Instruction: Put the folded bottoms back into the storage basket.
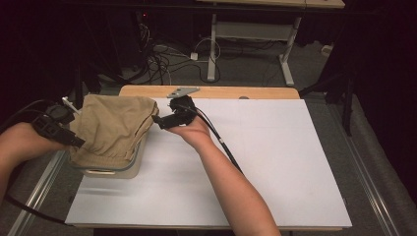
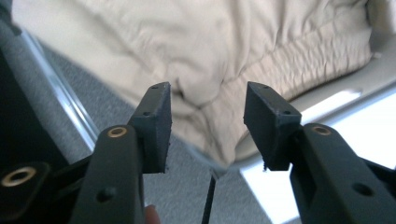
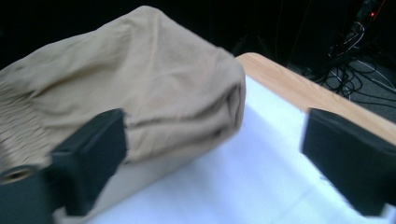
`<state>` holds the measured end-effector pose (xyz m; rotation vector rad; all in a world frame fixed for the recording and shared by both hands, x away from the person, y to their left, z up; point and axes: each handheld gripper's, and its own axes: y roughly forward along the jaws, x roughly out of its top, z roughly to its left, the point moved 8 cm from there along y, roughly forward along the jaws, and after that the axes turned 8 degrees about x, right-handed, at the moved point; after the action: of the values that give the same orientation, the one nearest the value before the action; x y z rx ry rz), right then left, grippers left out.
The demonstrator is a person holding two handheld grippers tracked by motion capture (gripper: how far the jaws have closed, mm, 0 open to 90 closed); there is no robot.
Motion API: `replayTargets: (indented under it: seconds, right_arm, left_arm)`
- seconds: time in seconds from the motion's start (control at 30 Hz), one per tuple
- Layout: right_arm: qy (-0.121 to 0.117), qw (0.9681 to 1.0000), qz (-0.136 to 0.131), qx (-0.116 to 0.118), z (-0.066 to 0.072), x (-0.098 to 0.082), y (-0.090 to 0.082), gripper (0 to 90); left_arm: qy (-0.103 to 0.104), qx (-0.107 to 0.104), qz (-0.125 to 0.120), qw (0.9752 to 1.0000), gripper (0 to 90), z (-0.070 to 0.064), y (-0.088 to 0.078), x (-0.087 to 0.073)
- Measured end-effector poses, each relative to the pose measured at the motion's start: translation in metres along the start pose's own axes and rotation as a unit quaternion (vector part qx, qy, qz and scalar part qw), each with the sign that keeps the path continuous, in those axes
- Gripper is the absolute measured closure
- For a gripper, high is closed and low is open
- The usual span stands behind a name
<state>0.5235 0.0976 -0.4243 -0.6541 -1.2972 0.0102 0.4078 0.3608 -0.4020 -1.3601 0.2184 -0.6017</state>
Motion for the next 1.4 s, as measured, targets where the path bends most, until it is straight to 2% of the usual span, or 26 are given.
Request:
replayTargets:
  seconds: [0.1, 0.17, 0.2, 0.23, 0.27, 0.37, 0.57, 0.7, 0.83, 0.9, 1.0, 1.07, 1.23, 1.33, 1.4]
  right_arm:
    - [-0.004, 1.0, -0.003, -0.002, 0.006, -0.016, -0.017, 0.2]
    - [-0.005, 1.0, -0.002, -0.005, 0.009, -0.024, -0.025, 0.2]
    - [-0.008, 0.9999, -0.002, -0.006, 0.011, -0.029, -0.029, 0.2]
    - [-0.011, 0.9999, -0.002, -0.006, 0.013, -0.034, -0.034, 0.2]
    - [-0.012, 0.9999, -0.003, -0.007, 0.015, -0.039, -0.038, 0.2]
    - [-0.014, 0.9998, -0.009, -0.009, 0.022, -0.051, -0.051, 0.2]
    - [-0.023, 0.9994, -0.019, -0.019, 0.034, -0.073, -0.076, 0.2]
    - [-0.029, 0.999, -0.021, -0.025, 0.043, -0.09, -0.093, 0.2]
    - [-0.02, 0.9991, -0.022, -0.031, 0.046, -0.106, -0.108, 0.2]
    - [-0.018, 0.9989, -0.021, -0.037, 0.047, -0.115, -0.115, 0.2]
    - [-0.011, 0.9986, -0.019, -0.048, 0.045, -0.129, -0.129, 0.2]
    - [-0.006, 0.9983, -0.019, -0.056, 0.043, -0.138, -0.138, 0.2]
    - [0.008, 0.9969, -0.016, -0.076, 0.036, -0.163, -0.159, 0.2]
    - [0.02, 0.9959, -0.02, -0.086, 0.033, -0.175, -0.169, 0.2]
    - [0.028, 0.9952, -0.029, -0.088, 0.032, -0.183, -0.175, 0.2]
  left_arm:
    - [0.001, -0.003, -0.008, 1.0, 48.0, -0.005, 0.006, 0.008]
    - [0.003, 0.0, -0.009, 1.0, 50.0, -0.007, 0.009, 0.012]
    - [0.015, 0.01, -0.015, 0.9997, 61.8, -0.008, 0.01, 0.015]
    - [0.017, 0.024, -0.02, 0.9994, 68.5, -0.007, 0.011, 0.018]
    - [0.014, 0.026, -0.025, 0.9993, 76.6, -0.007, 0.012, 0.02]
    - [0.01, 0.033, -0.035, 0.9988, 86.1, -0.008, 0.02, 0.027]
    - [0.009, 0.034, 0.004, 0.9994, 86.3, -0.008, 0.056, 0.024]
    - [-0.002, 0.024, 0.01, 0.9996, 86.3, -0.008, 0.072, 0.021]
    - [-0.004, 0.019, 0.017, 0.9997, 86.3, -0.012, 0.086, 0.02]
    - [-0.002, 0.02, 0.023, 0.9995, 86.3, -0.015, 0.092, 0.021]
    - [0.006, 0.034, 0.033, 0.9988, 86.3, -0.018, 0.1, 0.023]
    - [0.023, 0.051, 0.041, 0.9976, 86.3, -0.021, 0.105, 0.024]
    - [0.042, 0.067, 0.053, 0.9954, 87.4, -0.027, 0.113, 0.025]
    - [0.047, 0.067, 0.053, 0.9952, 87.5, -0.029, 0.116, 0.026]
    - [0.04, 0.062, 0.051, 0.996, 87.5, -0.029, 0.116, 0.026]
